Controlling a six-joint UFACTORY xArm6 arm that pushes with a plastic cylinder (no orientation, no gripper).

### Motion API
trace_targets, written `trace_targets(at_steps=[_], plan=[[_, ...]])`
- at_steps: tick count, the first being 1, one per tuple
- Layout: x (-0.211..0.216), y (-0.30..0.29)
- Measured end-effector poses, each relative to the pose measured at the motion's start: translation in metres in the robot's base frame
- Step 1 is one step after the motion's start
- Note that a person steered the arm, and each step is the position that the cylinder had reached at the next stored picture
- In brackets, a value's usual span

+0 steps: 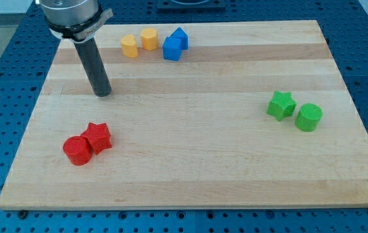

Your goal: Move the arm towards the top right of the blue triangle

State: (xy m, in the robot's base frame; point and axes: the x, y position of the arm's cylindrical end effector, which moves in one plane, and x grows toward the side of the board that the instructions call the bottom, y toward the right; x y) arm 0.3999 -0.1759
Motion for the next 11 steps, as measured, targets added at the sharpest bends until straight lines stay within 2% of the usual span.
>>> trace_targets(at_steps=[5, 6, 8, 9, 10, 11], plan=[[-0.002, -0.007], [-0.02, 0.005], [-0.049, 0.081], [-0.076, 0.205], [-0.151, 0.217], [-0.182, 0.194]])
